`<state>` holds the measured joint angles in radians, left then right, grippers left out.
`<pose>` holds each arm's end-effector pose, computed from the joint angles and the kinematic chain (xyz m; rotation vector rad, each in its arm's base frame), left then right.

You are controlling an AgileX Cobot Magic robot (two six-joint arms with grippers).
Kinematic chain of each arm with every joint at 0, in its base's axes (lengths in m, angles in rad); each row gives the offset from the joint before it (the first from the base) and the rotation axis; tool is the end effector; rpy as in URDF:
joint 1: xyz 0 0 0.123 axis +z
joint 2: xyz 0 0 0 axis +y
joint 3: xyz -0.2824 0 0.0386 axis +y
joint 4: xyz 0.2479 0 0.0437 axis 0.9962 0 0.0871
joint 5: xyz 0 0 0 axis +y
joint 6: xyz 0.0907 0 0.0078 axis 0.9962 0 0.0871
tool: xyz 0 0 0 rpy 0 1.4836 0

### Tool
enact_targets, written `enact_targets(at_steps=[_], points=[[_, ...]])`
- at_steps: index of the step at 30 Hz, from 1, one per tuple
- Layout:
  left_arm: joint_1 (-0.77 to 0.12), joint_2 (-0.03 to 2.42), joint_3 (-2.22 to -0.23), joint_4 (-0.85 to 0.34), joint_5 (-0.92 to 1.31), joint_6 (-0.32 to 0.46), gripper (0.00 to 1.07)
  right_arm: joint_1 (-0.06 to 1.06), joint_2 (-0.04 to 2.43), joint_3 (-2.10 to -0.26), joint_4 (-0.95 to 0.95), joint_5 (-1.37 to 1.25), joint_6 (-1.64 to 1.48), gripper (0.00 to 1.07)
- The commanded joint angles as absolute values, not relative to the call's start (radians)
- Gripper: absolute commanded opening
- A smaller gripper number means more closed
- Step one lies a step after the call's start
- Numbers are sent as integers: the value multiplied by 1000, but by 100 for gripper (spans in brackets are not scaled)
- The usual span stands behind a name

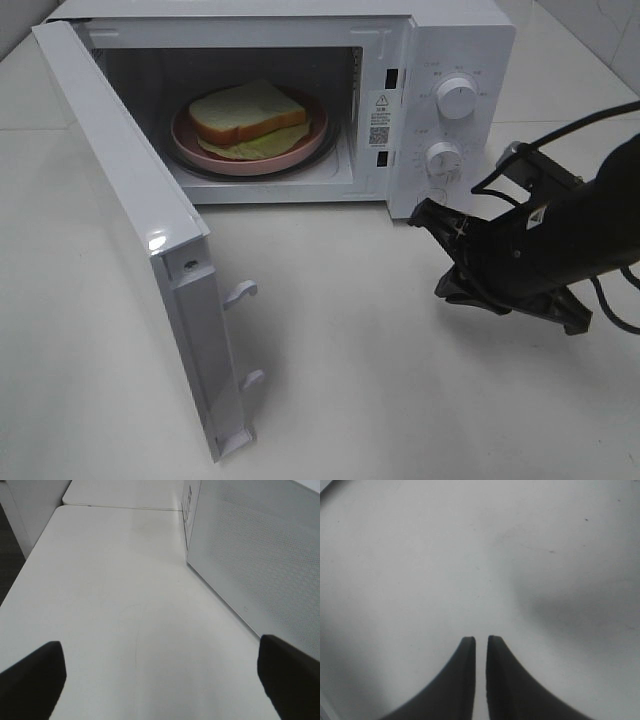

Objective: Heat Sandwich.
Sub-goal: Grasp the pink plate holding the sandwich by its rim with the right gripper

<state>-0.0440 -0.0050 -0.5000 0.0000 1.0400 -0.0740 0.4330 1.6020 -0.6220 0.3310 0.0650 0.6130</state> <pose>-0.0048 0.0002 0.2788 -0.0303 2.0192 -0.0749 0.2482 0.1169 0.1482 0.6538 2.5415 0.5521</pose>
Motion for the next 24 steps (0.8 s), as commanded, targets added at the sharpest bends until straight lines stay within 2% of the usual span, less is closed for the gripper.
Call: enact_targets(at_steps=[1,13,24], points=[[-42,-27,-497,-12,1036,-69,98,430,1592,-700,255,201,536,13],[-42,-27,-497,-12,1036,-69,98,430,1592,-876,0,508,426,15],[-42,-27,-497,-12,1036,-69,98,430,1592,-987,-20,723,-75,17]])
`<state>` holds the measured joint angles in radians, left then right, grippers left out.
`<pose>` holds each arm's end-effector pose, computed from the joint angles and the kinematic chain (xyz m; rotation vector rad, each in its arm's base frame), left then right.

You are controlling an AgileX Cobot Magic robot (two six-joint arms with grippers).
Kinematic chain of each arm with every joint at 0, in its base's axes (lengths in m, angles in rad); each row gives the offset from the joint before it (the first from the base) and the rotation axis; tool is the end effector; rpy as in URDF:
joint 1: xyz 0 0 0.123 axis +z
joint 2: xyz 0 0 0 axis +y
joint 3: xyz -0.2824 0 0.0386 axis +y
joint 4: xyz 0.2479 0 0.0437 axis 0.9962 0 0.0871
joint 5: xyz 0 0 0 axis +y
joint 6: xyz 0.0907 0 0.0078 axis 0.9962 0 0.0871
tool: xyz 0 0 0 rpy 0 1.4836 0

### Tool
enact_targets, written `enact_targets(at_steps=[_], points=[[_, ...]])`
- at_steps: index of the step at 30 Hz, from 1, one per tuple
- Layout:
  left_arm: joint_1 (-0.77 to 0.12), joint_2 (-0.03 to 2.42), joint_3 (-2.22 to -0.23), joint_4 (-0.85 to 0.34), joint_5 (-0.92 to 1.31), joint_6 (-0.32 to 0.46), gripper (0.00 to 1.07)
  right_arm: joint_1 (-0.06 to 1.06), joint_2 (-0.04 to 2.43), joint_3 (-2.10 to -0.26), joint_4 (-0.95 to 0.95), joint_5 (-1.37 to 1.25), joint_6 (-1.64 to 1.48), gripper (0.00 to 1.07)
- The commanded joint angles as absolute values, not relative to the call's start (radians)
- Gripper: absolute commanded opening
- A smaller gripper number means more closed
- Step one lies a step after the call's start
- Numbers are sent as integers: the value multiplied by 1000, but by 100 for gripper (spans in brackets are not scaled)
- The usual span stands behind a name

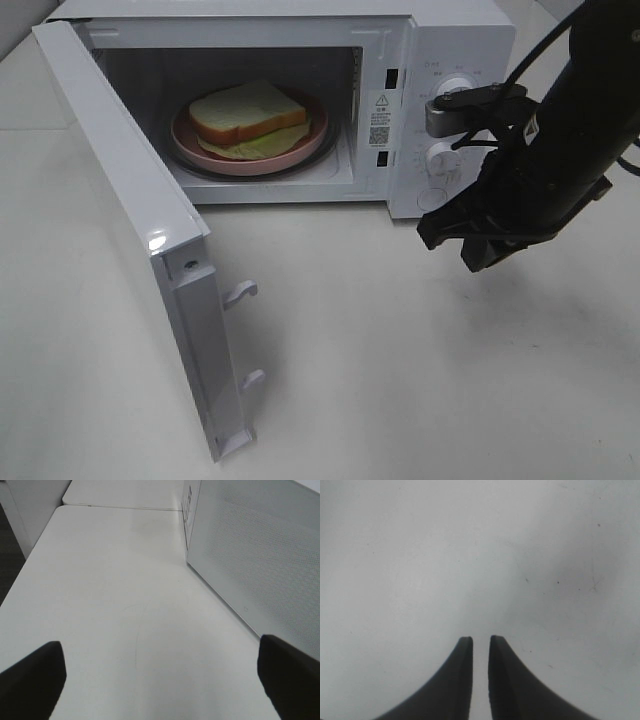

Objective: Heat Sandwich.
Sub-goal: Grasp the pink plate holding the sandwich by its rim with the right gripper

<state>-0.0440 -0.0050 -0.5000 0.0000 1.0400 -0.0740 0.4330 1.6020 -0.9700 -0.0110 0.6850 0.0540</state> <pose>-0.0048 0.0002 0.2788 -0.0303 2.0192 -0.0749 0.2758 0.1268 0.2070 -0.5388 2.7546 0.1050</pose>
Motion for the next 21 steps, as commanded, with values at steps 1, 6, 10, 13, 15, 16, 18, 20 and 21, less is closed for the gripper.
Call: enact_targets(at_steps=[1,6,10,13,15,16,18,20,21], points=[[-42,-27,-497,-12,1036,-69,98,430,1592,-990,-20,736,-122,17],[-42,-27,-497,-12,1036,-69,98,430,1590,-990,-21,769,-358,18],[-42,-27,-497,-12,1036,-69,98,430,1590,-990,-21,778,-545,19],[-42,-27,-497,-12,1036,-69,98,430,1590,-990,-21,777,-682,20],[-42,-27,-497,-12,1036,-69,98,430,1590,-990,-21,777,-784,22],[-42,-27,-497,-12,1036,-69,98,430,1590,-990,-21,777,-836,23],[-42,-27,-497,-12,1036,-69,98,431,1590,-990,-21,776,-926,27],[-42,-27,-497,-12,1036,-69,98,432,1589,-990,-24,776,-1005,31],[-42,-27,-497,-12,1036,-69,98,432,1589,-990,-24,776,-1005,31]])
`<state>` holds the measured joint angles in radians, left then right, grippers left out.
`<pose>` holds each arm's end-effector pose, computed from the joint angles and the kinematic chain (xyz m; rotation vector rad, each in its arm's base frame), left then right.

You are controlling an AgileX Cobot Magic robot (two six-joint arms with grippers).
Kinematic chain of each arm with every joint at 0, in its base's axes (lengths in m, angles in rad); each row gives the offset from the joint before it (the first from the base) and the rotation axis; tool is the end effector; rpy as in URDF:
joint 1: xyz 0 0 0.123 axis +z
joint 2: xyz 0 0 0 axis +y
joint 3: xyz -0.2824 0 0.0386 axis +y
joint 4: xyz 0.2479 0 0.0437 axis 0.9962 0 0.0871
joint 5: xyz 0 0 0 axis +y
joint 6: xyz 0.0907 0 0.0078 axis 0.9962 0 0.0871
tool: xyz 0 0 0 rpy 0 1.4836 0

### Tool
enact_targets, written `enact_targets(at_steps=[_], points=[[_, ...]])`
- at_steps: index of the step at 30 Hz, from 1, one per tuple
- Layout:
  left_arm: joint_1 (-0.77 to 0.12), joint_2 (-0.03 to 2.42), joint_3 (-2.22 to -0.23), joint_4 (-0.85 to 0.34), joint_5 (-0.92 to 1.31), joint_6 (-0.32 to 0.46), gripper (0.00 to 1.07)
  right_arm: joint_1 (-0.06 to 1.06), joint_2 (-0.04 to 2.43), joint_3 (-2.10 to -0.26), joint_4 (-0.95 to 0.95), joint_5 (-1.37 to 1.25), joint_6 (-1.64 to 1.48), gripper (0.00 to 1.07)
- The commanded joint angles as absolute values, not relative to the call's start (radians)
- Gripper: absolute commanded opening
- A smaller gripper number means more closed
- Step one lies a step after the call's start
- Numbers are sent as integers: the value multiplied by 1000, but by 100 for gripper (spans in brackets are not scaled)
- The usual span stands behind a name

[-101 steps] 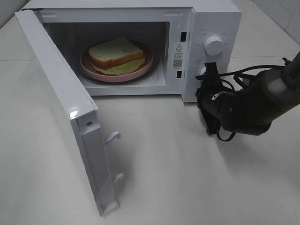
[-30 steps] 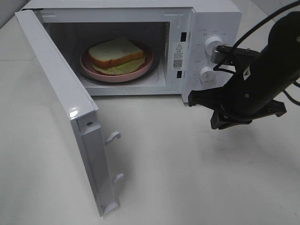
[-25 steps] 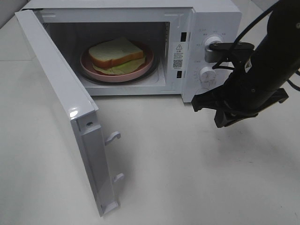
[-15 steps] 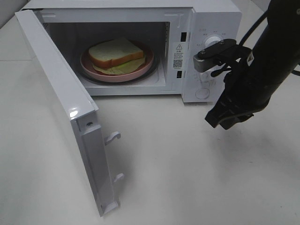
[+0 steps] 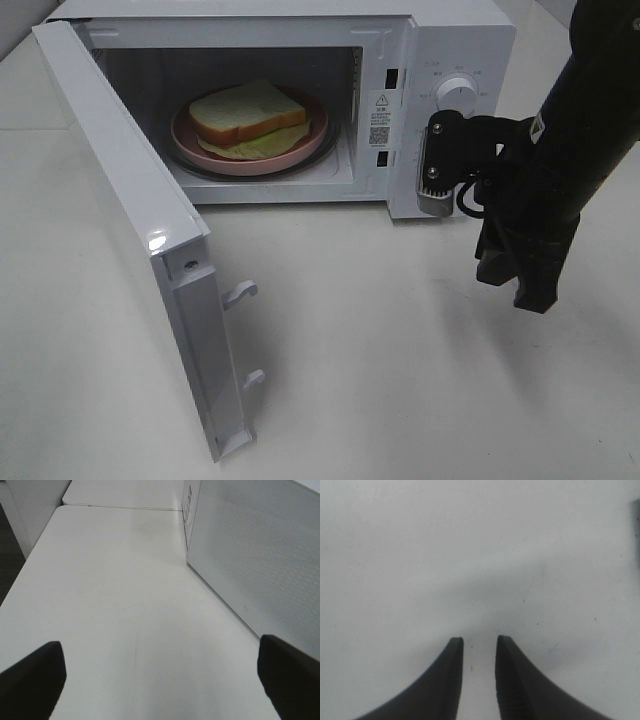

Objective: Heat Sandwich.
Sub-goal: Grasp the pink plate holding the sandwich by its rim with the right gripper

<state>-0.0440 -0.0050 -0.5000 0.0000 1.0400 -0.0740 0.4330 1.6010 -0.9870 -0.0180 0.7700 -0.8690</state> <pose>-0.0048 0.0002 0.2788 -0.0303 2.0192 -0.0749 0.2723 0.1246 0.2093 -1.7551 2.2774 -0.1058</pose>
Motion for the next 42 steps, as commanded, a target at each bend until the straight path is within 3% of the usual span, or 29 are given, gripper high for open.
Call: enact_targets(at_steps=[1,4,5,7,9,10,13,27,42], points=[[-42,-27,-497,-12,1036,-69,98,432,1587,-990,-24,774,-1063,37],[-42,-27,-497,-12,1036,-69,98,432,1583,-990,-29,764,-1103,51],[-42,-27,-497,-12,1036,-69,98,432,1583,-990,-29,764,-1103,51],[-42,-27,-497,-12,1036,-69,98,432,1583,-990,-48,763,-1100,68],[-42,-27,-497,-12,1036,-69,98,432,1583,-990,-48,763,-1095,73],[-42,-27,-497,-12,1036,-69,98,432,1583,-990,-47,760,-1072,85],[-42,-27,-497,-12,1036,-69,98,432,1583,-990,-48,748,-1038,94],[-42,-27,-497,-12,1036,-69,98,483,1583,-1020,-202,741,-1041,93],[-42,-27,-497,-12,1036,-69,98,538,1626,-1157,-198,706,-1097,90]])
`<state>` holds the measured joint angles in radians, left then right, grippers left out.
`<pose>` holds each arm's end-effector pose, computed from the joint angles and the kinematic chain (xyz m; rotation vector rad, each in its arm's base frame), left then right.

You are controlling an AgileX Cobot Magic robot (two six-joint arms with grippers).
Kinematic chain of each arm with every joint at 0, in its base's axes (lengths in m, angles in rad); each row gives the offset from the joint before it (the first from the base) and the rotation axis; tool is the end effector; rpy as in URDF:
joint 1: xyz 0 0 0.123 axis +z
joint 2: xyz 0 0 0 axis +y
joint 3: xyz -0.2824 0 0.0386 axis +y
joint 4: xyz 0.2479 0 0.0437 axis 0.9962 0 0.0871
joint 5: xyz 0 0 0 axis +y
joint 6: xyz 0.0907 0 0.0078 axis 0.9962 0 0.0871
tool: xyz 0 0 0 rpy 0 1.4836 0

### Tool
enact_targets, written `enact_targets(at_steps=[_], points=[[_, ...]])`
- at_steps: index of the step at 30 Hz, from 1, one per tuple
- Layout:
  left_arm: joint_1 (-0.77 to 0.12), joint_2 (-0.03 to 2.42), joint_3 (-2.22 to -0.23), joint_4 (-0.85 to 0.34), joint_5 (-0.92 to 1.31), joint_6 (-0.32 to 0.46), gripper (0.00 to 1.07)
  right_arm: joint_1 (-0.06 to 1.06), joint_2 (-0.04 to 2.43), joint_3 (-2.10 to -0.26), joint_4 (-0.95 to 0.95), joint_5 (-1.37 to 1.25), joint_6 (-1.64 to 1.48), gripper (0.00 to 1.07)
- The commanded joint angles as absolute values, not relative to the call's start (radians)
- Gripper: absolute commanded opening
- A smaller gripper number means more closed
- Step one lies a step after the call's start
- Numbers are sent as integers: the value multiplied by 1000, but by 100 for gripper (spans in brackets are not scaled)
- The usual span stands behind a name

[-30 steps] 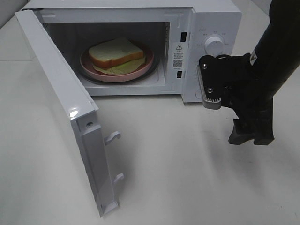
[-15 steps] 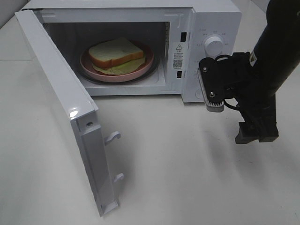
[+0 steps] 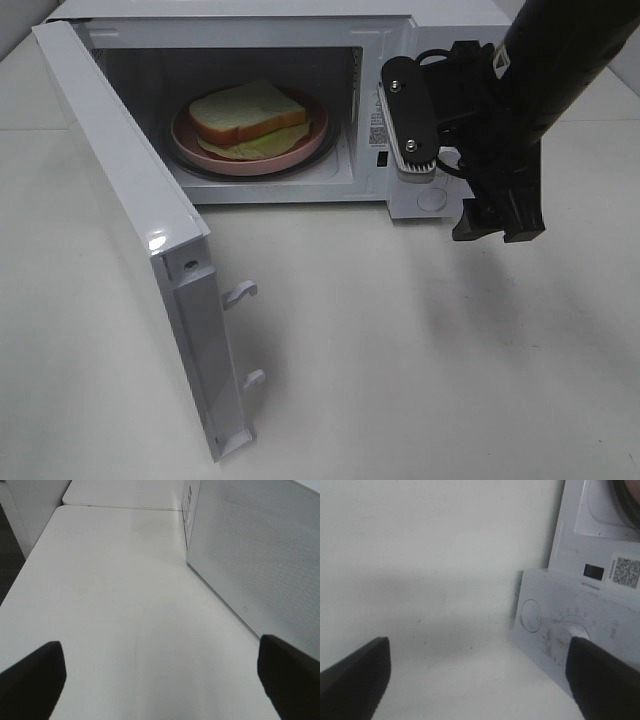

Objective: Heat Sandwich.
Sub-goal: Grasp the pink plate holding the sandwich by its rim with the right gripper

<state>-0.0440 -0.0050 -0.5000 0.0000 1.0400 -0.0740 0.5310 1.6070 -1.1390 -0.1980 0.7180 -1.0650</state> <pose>-0.0048 0.0002 0.2788 -0.0303 2.0192 -0.0749 0.2918 0.1577 0.2509 -2.0445 1.7708 -0.3884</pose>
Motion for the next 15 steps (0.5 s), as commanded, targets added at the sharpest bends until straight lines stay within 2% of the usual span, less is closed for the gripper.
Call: enact_targets(at_steps=[1,15], points=[[-42,-27,-497,-12,1036,-69,98,538,1634,-1163,-196,701,-1104,89],[-42,-27,-497,-12,1036,-69,98,577,1739,-1262,-201,624,-1108,87]])
